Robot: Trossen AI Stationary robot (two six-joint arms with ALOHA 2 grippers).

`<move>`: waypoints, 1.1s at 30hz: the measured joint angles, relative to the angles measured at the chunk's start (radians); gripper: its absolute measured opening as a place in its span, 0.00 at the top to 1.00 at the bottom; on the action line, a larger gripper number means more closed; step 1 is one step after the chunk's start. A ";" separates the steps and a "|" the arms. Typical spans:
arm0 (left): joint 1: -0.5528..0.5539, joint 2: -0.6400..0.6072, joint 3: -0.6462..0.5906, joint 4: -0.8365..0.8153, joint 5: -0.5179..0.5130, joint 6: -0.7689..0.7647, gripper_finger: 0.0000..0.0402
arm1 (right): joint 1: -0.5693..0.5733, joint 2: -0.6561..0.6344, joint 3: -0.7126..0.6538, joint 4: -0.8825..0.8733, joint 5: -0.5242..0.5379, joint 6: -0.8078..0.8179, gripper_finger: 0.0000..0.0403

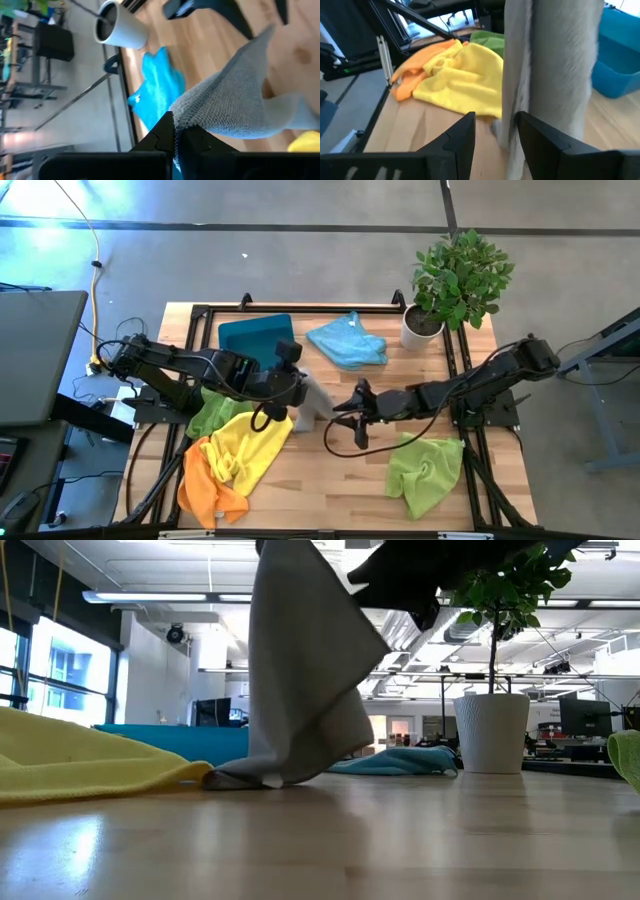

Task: Fold microfiber towels
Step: Fold the gray microfiber cloth

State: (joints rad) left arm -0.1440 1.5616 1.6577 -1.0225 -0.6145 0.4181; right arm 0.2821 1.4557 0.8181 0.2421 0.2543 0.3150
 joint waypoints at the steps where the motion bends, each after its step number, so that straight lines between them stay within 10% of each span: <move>1: 0.000 0.000 0.000 0.000 -0.010 0.000 1.00 | 0.000 0.004 0.000 -0.004 0.000 0.001 0.65; 33: 0.000 0.000 0.000 0.004 0.119 -0.042 1.00 | -0.049 0.045 0.001 0.261 0.053 -0.094 0.65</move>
State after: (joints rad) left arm -0.1440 1.5616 1.6577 -1.0187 -0.4959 0.3763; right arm 0.2332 1.5005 0.8188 0.5036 0.3073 0.2206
